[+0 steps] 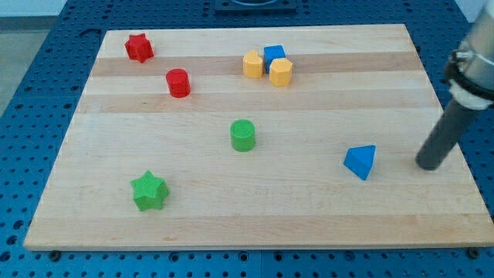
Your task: Push the blue triangle left and up a bit
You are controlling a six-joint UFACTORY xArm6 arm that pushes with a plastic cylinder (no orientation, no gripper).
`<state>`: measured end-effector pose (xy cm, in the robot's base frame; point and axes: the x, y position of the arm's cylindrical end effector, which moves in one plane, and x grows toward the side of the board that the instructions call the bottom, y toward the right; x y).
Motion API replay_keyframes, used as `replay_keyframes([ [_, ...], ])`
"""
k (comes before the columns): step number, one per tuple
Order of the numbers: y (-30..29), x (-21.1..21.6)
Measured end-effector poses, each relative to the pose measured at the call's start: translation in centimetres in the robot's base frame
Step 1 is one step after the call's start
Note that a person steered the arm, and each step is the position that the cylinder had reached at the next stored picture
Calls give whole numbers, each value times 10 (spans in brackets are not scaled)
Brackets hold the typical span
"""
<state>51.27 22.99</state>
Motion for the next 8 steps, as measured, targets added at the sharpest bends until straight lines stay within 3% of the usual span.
replay_keyframes([
  [3, 0, 8],
  [8, -118, 21],
])
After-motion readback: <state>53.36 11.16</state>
